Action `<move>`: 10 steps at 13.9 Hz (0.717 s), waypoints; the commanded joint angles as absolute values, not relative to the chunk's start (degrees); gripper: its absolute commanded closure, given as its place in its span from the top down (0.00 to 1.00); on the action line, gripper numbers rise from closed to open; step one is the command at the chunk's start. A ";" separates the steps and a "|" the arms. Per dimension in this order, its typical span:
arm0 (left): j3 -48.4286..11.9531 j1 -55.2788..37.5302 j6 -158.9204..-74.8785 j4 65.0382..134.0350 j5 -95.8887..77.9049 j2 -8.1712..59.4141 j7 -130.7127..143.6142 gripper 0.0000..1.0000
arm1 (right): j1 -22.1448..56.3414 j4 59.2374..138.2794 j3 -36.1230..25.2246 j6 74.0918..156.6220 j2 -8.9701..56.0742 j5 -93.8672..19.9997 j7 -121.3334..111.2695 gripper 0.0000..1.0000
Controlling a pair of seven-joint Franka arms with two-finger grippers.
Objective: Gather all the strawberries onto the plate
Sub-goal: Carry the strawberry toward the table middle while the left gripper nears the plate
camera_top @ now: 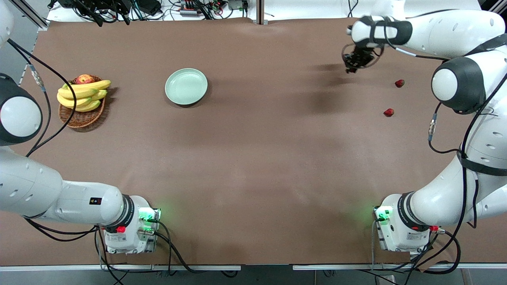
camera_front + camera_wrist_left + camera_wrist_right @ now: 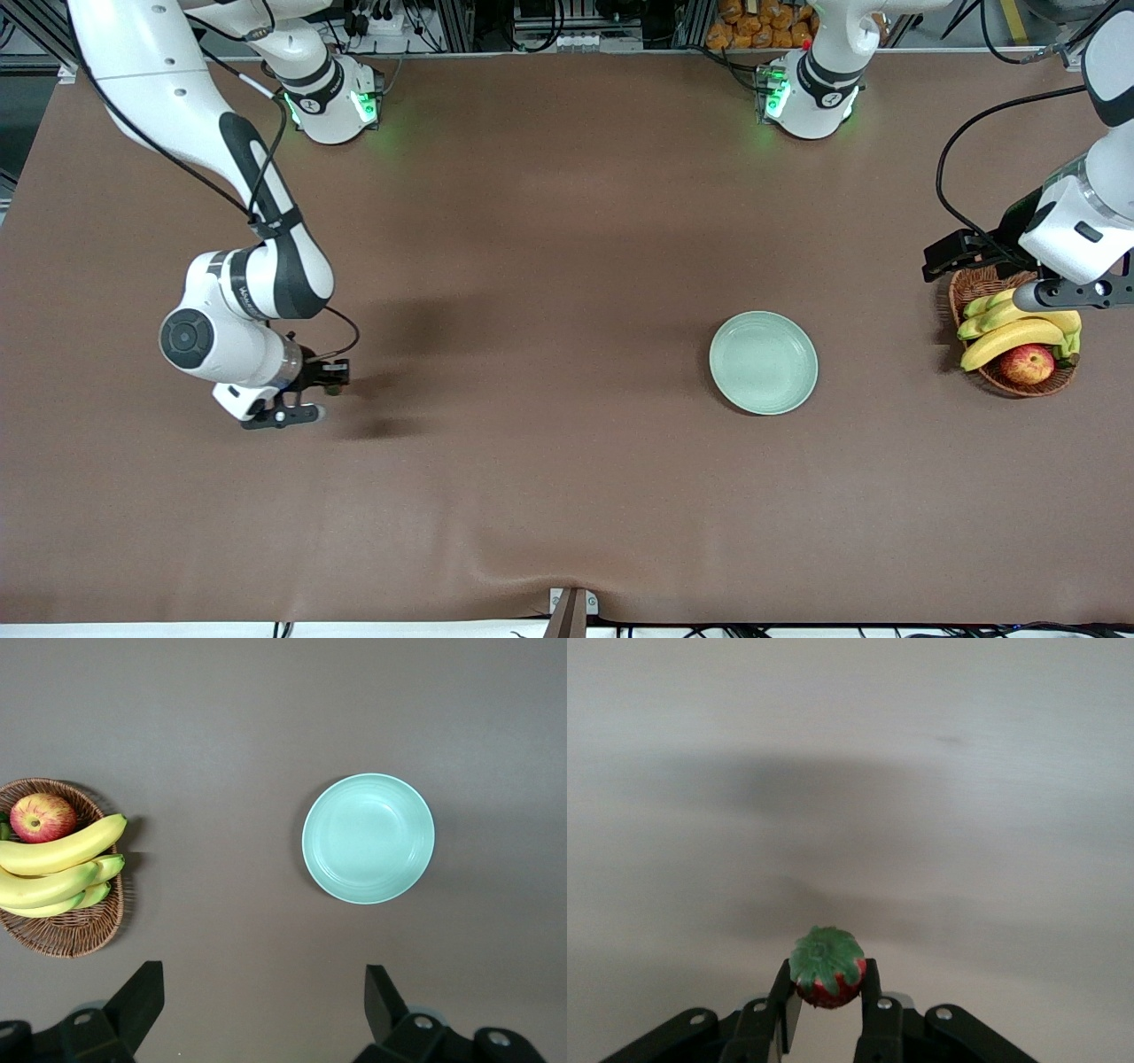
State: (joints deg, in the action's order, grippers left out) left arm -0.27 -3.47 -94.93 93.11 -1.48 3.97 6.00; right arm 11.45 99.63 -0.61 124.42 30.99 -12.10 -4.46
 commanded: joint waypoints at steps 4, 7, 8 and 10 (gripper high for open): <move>-0.26 -3.60 -93.87 92.11 -2.29 5.88 4.92 1.00 | 22.56 92.12 2.37 124.00 32.69 -19.16 -5.36 0.00; -0.18 -3.60 -93.95 92.20 -2.29 6.76 5.01 1.00 | 30.47 91.67 2.37 132.77 35.93 -19.07 -5.45 0.00; -0.26 -3.69 -93.96 92.11 -2.29 7.03 4.92 1.00 | 33.20 91.06 2.37 135.76 37.77 -18.99 -5.45 0.00; -0.26 -4.04 -94.31 92.11 -2.29 7.73 4.92 1.00 | 36.11 88.78 2.37 141.65 42.25 -19.07 -4.40 0.00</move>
